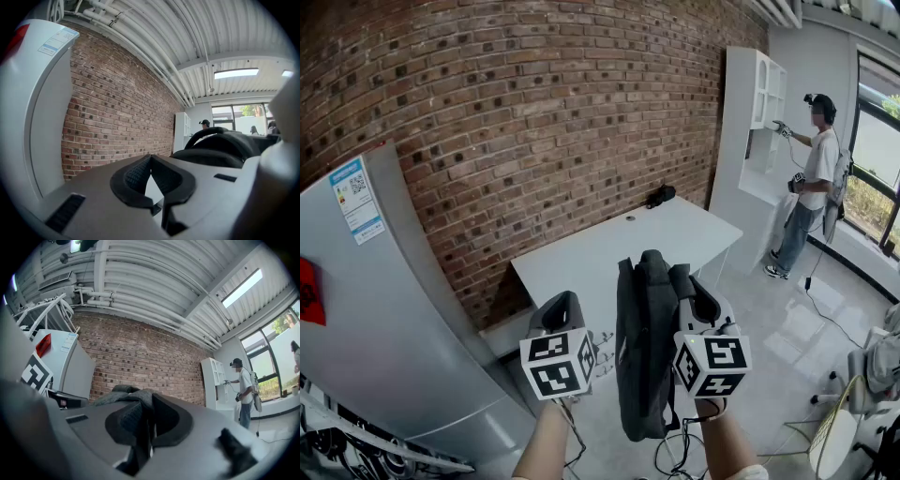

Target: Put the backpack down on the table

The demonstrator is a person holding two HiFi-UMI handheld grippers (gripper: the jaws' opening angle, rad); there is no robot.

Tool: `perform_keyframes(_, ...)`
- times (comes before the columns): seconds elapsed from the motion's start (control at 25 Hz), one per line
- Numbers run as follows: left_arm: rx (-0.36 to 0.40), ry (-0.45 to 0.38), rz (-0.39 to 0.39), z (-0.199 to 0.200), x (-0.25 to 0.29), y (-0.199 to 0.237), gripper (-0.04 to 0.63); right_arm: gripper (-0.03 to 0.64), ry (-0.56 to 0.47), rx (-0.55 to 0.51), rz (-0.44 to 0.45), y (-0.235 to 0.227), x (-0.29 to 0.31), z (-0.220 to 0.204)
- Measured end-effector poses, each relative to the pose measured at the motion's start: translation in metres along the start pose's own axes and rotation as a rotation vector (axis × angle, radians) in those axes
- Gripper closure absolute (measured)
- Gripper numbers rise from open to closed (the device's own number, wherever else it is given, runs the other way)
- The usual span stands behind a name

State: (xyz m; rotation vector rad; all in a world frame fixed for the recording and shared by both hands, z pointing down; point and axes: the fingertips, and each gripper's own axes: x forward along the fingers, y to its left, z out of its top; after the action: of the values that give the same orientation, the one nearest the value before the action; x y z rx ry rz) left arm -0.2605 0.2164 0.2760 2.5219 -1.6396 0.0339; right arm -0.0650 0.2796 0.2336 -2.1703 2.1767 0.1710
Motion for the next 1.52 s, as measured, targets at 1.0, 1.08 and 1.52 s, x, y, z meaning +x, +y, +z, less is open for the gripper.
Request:
perform_keyframes(1.0,-0.002,-0.001,-0.001,0.003,-0.012,0.041,0.583,0.575,0.033,0.1,-0.041,0.008,0.008,0.01)
perform_keyframes(1.08,0.002,-0.007,0.002,0.006,-0.002,0.044,0.583,0.575,0.028,0.096,-0.052,0.004,0.018,0.01)
perform_keyframes(1.52,-0.008,-0.054,0.026,0.036,0.087,0.044,0.583,0.575,-0.017,0.093,-0.02,-0.033,0.108,0.023)
